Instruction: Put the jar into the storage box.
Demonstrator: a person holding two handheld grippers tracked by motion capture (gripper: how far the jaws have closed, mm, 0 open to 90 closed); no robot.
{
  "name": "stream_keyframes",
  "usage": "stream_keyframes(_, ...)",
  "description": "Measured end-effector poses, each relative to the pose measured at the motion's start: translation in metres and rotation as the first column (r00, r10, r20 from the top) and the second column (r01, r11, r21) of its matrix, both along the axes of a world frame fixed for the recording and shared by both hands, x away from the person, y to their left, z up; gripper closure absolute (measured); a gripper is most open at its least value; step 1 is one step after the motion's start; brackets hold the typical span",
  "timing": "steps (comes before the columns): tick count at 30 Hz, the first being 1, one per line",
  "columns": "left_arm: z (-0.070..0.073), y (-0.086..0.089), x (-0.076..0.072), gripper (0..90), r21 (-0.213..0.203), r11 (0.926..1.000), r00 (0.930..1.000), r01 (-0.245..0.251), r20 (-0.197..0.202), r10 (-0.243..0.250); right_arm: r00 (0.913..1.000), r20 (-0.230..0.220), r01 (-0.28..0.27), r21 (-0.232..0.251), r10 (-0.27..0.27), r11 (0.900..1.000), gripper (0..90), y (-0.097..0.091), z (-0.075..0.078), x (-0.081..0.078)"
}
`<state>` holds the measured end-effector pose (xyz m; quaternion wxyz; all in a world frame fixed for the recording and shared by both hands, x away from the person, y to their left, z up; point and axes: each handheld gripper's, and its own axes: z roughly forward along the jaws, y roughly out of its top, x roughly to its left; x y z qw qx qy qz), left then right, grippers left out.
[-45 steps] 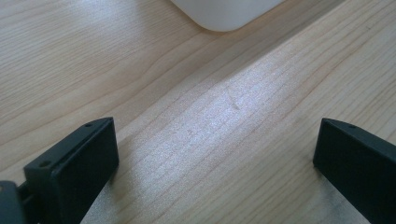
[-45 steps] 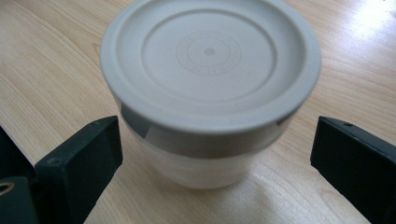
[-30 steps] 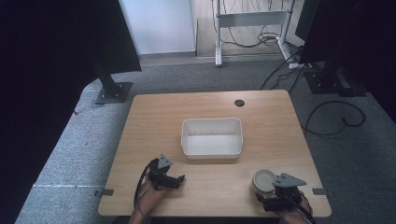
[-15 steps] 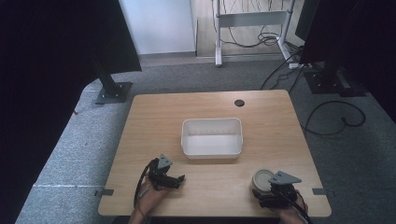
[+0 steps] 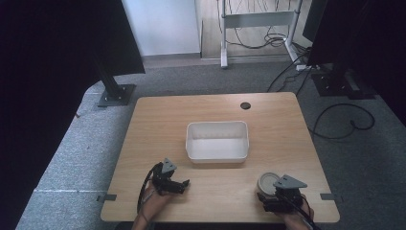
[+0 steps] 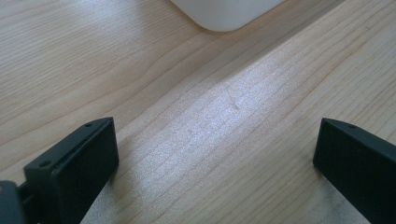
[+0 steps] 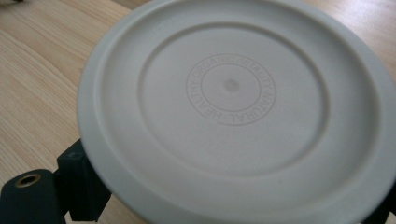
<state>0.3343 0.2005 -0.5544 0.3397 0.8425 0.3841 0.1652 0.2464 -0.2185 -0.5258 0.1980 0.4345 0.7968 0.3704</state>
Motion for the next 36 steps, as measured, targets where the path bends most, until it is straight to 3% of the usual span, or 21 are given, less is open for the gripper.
stream_keyframes(14,0.000,0.000,0.000,0.0,0.000,1.0000,1.0000,0.000,0.000,0.000,0.9997,0.020,-0.011,0.007,0.011,0.9999,9.3,0.012,0.015,0.012)
stream_keyframes(36,0.000,0.000,0.000,0.0,0.000,1.0000,1.0000,0.004,0.000,-0.004,0.9987,0.019,-0.047,0.009,0.047,0.9989,9.3,0.037,0.024,0.032)
